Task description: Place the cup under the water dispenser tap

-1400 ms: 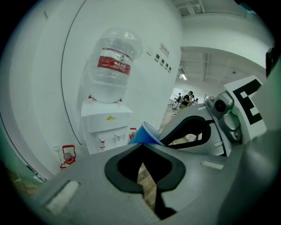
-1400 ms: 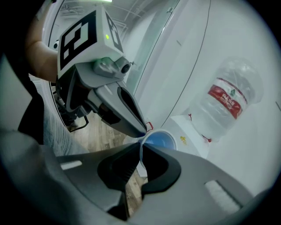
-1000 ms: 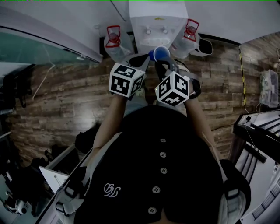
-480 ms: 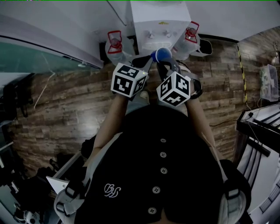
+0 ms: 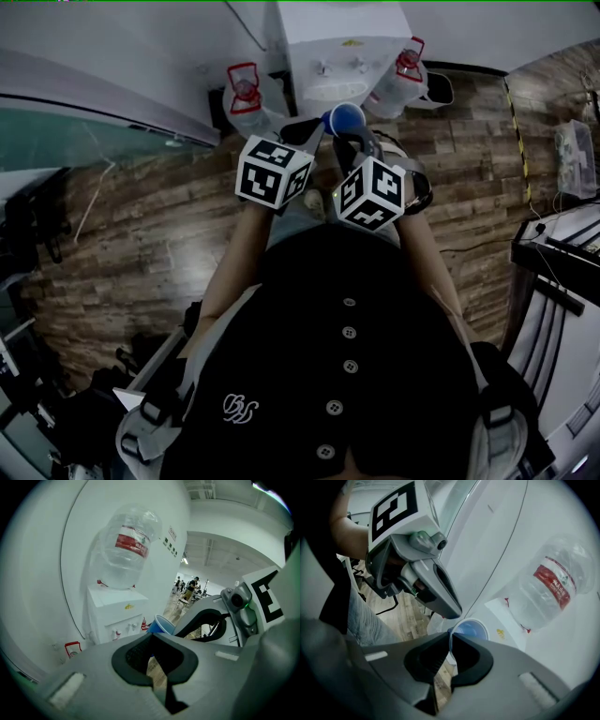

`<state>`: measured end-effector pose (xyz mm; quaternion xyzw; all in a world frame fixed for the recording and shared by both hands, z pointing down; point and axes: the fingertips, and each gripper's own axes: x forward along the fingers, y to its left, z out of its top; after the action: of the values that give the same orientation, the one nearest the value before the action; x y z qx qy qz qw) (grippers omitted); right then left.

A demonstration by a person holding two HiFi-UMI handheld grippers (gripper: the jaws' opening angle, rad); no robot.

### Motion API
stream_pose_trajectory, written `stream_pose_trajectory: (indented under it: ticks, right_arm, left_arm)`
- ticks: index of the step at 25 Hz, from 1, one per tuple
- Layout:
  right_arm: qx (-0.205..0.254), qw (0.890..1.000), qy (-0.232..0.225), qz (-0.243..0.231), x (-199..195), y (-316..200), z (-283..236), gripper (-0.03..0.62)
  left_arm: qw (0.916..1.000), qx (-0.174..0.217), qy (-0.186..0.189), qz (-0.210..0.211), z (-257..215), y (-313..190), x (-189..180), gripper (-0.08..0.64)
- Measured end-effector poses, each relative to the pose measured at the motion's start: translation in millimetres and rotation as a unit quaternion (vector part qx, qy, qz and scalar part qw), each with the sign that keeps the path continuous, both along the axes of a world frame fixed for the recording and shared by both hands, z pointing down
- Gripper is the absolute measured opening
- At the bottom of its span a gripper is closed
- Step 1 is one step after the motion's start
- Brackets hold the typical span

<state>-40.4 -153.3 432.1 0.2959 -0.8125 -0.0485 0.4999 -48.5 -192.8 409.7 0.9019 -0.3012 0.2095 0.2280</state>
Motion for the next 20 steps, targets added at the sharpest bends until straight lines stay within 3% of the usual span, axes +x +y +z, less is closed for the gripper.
stream_pose_trajectory:
  ticks: [20]
  right_arm:
    - [-0.026,0.998,0.031,-0.053,14,-12,17,0.023]
  left_arm:
    - [0.9993,-0.028,0.009,-0.022,17,-9,11,-0.003]
